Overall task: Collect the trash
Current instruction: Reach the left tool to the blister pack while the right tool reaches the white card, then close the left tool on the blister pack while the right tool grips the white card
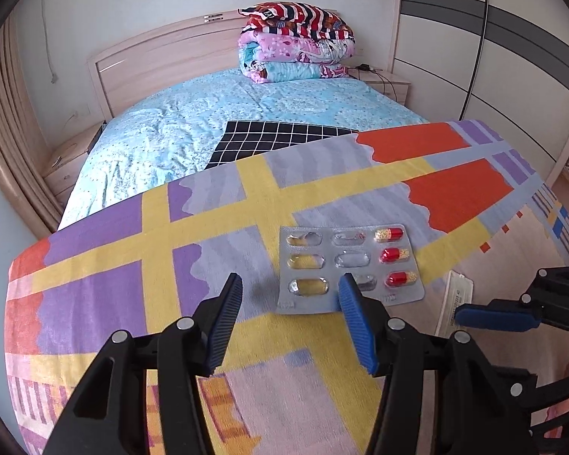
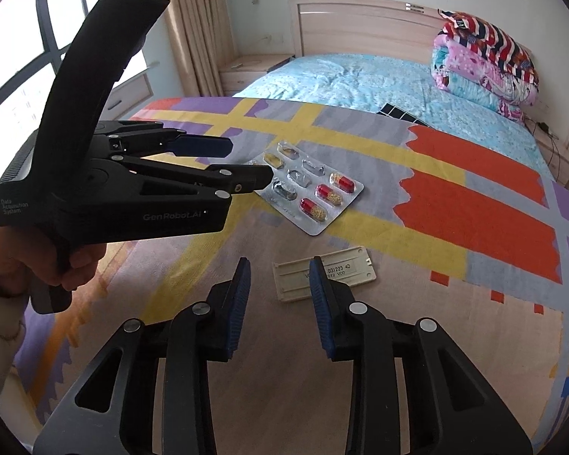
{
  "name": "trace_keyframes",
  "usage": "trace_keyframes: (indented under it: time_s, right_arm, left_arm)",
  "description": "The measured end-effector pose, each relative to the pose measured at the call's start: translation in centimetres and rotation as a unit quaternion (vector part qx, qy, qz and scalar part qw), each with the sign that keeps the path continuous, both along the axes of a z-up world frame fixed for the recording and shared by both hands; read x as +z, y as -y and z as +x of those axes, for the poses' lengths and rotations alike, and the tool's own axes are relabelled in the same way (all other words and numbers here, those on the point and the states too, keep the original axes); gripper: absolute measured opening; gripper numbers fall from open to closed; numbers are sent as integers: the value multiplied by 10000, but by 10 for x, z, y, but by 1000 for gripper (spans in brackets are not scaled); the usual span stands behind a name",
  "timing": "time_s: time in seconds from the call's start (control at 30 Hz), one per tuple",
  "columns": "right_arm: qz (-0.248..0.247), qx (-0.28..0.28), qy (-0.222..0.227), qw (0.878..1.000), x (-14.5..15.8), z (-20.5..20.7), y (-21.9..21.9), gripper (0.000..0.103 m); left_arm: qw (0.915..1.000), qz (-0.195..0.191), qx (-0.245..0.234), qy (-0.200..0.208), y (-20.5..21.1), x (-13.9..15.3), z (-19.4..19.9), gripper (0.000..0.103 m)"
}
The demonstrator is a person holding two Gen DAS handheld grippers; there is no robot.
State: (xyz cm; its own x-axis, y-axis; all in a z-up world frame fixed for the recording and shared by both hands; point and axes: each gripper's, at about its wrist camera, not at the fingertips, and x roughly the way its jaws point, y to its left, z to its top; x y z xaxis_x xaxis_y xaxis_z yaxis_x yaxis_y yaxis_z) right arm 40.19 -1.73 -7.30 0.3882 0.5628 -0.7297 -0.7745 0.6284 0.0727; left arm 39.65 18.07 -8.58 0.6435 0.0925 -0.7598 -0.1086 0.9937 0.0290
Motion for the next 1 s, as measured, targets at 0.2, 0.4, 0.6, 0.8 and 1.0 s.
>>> trace_keyframes:
  time_s: [0.2, 0.4, 0.6, 0.8, 1.0]
  right_arm:
    - [0, -67, 35, 10000, 0, 2, 1, 19]
    - [-31, 100, 90, 9999, -1, -3, -2, 3]
    - [-74, 52, 275, 9996, 3, -11, 3, 3]
    - [-32, 89, 346, 9994, 10, -22, 11, 3]
    - [86, 78, 449, 9989, 21, -34, 22, 3]
  left_arm:
    - [10000, -59, -10, -6, -3, -1, 3, 32]
    - [9999, -45, -115, 20, -2, -1, 4, 26]
    - [9998, -78, -171, 17, -1, 0, -4, 20]
    - [9998, -75, -192, 50, 5, 3, -19, 20]
    - [9997, 61, -177, 153, 14, 15, -44, 20]
